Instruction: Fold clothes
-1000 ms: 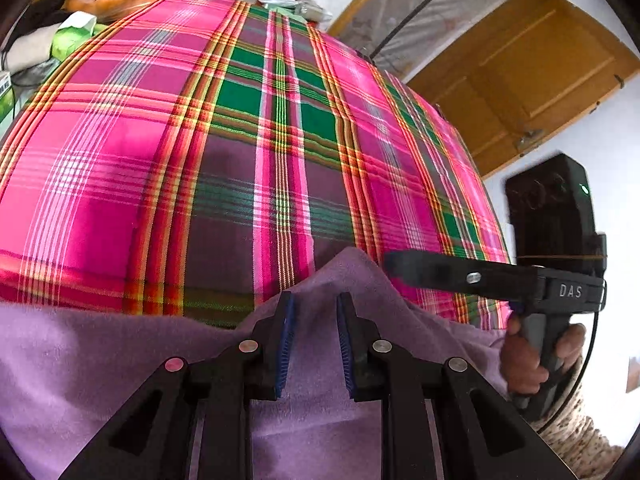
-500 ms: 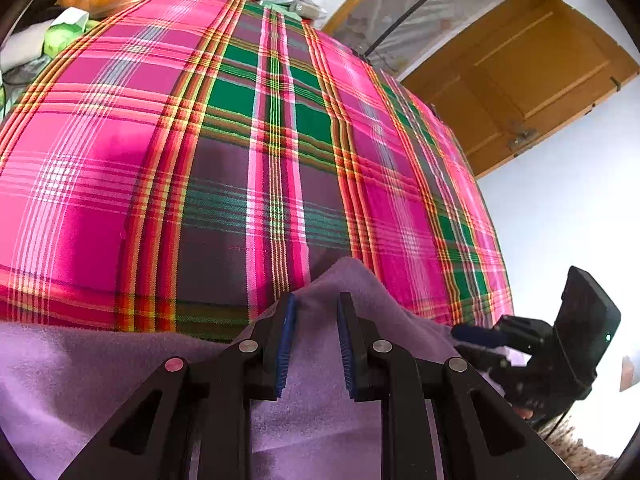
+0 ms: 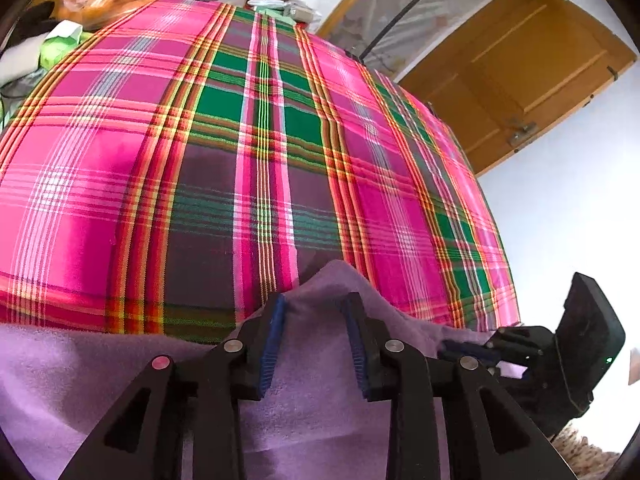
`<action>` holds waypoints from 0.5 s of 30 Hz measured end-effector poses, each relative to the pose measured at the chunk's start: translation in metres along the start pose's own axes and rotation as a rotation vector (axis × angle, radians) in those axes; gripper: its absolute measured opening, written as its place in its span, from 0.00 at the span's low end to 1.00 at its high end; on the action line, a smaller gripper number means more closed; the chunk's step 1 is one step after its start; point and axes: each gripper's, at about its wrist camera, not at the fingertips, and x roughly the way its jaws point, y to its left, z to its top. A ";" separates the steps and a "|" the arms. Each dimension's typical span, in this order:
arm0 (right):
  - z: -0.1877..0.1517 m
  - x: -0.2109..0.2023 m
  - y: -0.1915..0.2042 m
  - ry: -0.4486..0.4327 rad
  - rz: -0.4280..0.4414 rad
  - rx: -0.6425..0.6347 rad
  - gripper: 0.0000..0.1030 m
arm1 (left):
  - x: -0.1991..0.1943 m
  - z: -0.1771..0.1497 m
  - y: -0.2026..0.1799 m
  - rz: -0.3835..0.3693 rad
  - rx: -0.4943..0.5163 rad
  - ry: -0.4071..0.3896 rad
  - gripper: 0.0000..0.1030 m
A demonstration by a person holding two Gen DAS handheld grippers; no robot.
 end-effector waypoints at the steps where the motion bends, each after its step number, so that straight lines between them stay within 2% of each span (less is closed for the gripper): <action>1: 0.001 -0.002 -0.006 -0.016 -0.004 0.030 0.04 | -0.001 0.000 0.000 0.016 0.001 -0.017 0.08; 2: 0.001 -0.003 -0.012 -0.032 -0.007 0.061 0.04 | -0.001 0.001 0.001 0.025 0.006 -0.023 0.03; 5: 0.004 0.003 -0.019 -0.043 -0.023 0.103 0.04 | 0.000 0.004 0.003 0.024 -0.009 -0.036 0.03; 10: 0.004 0.010 -0.024 0.002 -0.012 0.114 0.06 | 0.003 0.009 0.008 0.010 -0.042 -0.049 0.03; 13: 0.009 0.008 -0.027 0.025 -0.025 0.115 0.14 | 0.003 0.012 0.014 0.001 -0.071 -0.045 0.03; 15: 0.012 0.005 -0.028 0.009 -0.007 0.135 0.16 | 0.002 0.013 0.019 -0.008 -0.102 -0.029 0.04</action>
